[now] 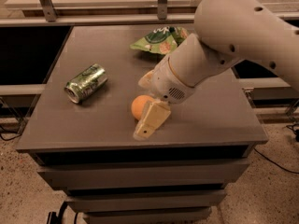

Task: Pick orange

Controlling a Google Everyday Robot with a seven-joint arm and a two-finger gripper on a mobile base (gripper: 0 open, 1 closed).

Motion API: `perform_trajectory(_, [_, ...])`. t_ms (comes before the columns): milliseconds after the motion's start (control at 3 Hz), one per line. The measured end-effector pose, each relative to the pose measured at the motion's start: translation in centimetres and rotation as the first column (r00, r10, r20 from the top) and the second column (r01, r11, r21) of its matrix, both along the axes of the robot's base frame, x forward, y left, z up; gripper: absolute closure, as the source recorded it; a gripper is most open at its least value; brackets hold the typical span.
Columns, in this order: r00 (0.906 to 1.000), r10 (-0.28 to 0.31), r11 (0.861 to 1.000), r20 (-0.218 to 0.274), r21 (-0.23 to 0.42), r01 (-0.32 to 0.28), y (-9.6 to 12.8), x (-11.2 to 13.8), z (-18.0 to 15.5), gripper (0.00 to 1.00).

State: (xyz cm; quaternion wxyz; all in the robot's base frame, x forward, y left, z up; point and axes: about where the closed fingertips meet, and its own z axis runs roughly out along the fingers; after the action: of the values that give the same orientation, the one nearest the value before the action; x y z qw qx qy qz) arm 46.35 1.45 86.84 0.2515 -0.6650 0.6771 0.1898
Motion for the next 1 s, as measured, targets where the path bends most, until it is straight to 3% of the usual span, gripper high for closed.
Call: perform_trajectory(1000, [0.9998, 0.021, 1.0, -0.001, 0.019, -0.021, 0.8, 1.1, -3.0, 0.88])
